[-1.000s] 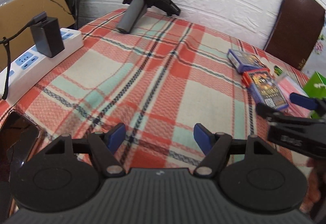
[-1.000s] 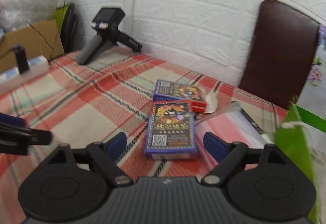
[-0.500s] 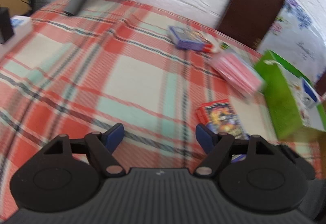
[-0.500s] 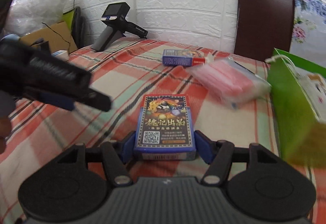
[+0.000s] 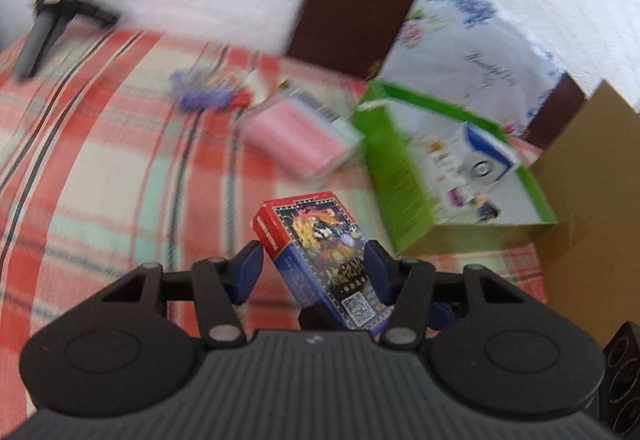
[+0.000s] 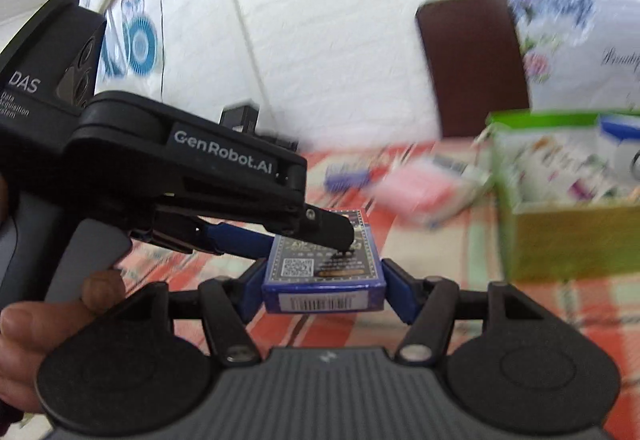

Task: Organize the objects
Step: 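Grasp the red-ended card pack with the left gripper while the right gripper grasps the blue card pack, then lower both card packs into the green box and open both grippers, then move the right gripper to the pink plastic bag, then grasp the pink plastic bag with the right gripper and lift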

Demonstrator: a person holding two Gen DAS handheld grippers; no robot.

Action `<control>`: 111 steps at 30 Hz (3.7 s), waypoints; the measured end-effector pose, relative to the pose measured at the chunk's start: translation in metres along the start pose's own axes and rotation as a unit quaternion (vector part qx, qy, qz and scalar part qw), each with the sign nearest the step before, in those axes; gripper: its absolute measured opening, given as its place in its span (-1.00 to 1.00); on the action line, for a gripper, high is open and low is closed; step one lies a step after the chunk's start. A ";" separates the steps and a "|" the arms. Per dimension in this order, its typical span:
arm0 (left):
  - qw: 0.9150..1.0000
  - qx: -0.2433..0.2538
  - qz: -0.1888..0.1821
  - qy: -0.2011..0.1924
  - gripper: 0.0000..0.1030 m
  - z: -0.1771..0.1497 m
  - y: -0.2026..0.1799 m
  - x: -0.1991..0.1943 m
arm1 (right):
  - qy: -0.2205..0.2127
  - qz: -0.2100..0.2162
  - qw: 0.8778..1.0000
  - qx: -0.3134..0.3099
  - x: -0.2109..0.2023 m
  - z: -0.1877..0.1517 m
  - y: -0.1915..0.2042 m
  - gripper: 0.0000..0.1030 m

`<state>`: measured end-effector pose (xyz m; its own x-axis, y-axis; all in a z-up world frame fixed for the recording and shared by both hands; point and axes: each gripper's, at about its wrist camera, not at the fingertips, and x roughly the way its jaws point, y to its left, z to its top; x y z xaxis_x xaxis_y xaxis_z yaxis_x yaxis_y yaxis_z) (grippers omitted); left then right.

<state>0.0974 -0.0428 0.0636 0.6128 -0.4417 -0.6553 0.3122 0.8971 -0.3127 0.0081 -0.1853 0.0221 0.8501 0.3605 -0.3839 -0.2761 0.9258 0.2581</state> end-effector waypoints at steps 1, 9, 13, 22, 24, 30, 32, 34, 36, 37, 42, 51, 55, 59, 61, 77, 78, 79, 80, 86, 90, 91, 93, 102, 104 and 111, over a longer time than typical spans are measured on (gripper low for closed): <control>1.000 0.014 -0.007 -0.007 0.12 0.006 -0.013 0.001 | -0.018 -0.012 1.000 -0.005 -0.007 0.005 -0.004 0.17; 0.990 0.130 -0.050 -0.021 0.13 0.041 -0.121 0.050 | -0.097 -0.121 0.988 0.010 -0.044 0.034 -0.076 0.18; 0.982 0.180 -0.050 -0.016 0.14 0.043 -0.161 0.083 | -0.091 -0.168 0.981 0.047 -0.042 0.043 -0.124 0.18; 0.983 0.178 0.010 -0.049 0.33 0.058 -0.169 0.103 | -0.053 -0.237 0.964 0.103 0.006 0.070 -0.208 0.29; 0.984 0.169 0.017 -0.049 0.33 0.059 -0.162 0.100 | -0.043 -0.259 0.960 0.101 0.015 0.069 -0.214 0.33; 0.988 0.145 0.039 -0.037 0.33 0.056 -0.149 0.098 | -0.089 -0.286 0.952 0.064 -0.005 0.048 -0.189 0.51; 0.987 0.149 0.044 -0.035 0.33 0.050 -0.148 0.095 | -0.100 -0.288 0.951 0.048 -0.018 0.039 -0.176 0.51; 0.985 0.159 0.056 -0.037 0.33 0.044 -0.148 0.090 | -0.105 -0.280 0.953 0.052 -0.028 0.032 -0.167 0.51; 0.983 0.165 0.065 -0.040 0.33 0.038 -0.147 0.083 | -0.107 -0.272 0.954 0.064 -0.036 0.027 -0.162 0.51; 0.983 0.166 0.067 -0.040 0.33 0.035 -0.146 0.080 | -0.107 -0.269 0.955 0.068 -0.041 0.026 -0.157 0.51; 0.982 0.168 0.075 -0.043 0.33 0.022 -0.140 0.062 | -0.100 -0.253 0.959 0.083 -0.056 0.023 -0.146 0.51; 0.980 0.169 0.088 -0.062 0.36 0.001 -0.127 0.030 | -0.094 -0.242 0.963 0.072 -0.079 0.018 -0.120 0.51; 0.979 0.162 0.098 -0.073 0.44 -0.004 -0.113 0.018 | -0.088 -0.237 0.965 0.062 -0.080 0.017 -0.106 0.51; 0.978 0.156 0.112 -0.085 0.44 -0.006 -0.097 0.007 | -0.085 -0.231 0.968 0.042 -0.079 0.018 -0.088 0.51; 0.977 0.151 0.119 -0.090 0.44 -0.008 -0.088 0.003 | -0.080 -0.227 0.970 0.032 -0.075 0.019 -0.079 0.51; 0.979 0.080 0.166 -0.087 0.45 -0.009 0.013 0.000 | -0.016 -0.158 0.984 -0.077 -0.007 0.016 0.009 0.50; 0.979 0.077 0.171 -0.086 0.46 -0.009 0.021 0.002 | -0.011 -0.152 0.985 -0.085 -0.001 0.015 0.014 0.51; 0.978 0.073 0.176 -0.085 0.46 -0.009 0.029 0.003 | -0.004 -0.147 0.985 -0.093 0.006 0.014 0.020 0.50; 0.977 0.069 0.184 -0.085 0.46 -0.009 0.037 0.006 | 0.003 -0.141 0.985 -0.102 0.013 0.014 0.024 0.50; 0.969 0.026 0.232 -0.081 0.47 -0.017 0.101 0.023 | 0.054 -0.106 0.984 -0.136 0.069 0.026 0.032 0.50; 0.965 0.004 0.236 -0.110 0.67 -0.033 0.128 0.030 | 0.078 -0.127 0.976 -0.159 0.118 0.046 0.024 0.50; 0.965 0.000 0.233 -0.119 0.67 -0.034 0.127 0.028 | 0.087 -0.132 0.973 -0.169 0.132 0.052 0.020 0.50; 0.964 0.003 0.233 -0.125 0.67 -0.033 0.125 0.028 | 0.111 -0.145 0.965 -0.187 0.160 0.063 0.011 0.61; 0.968 -0.030 0.203 -0.147 0.71 -0.033 0.139 0.025 | 0.266 -0.136 0.944 -0.139 0.228 0.074 -0.021 0.59; 0.968 -0.038 0.197 -0.149 0.71 -0.032 0.142 0.024 | 0.258 -0.113 0.948 -0.150 0.218 0.070 -0.009 0.28; 0.973 -0.060 0.160 -0.152 0.80 -0.032 0.151 0.018 | 0.222 -0.048 0.955 -0.192 0.137 0.010 0.045 0.31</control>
<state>0.1326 0.0854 -0.0179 0.8570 -0.1062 -0.5042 -0.0063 0.9763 -0.2163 0.1167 -0.0956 -0.0098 0.6285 0.2060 -0.7500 -0.4240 0.8992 -0.1084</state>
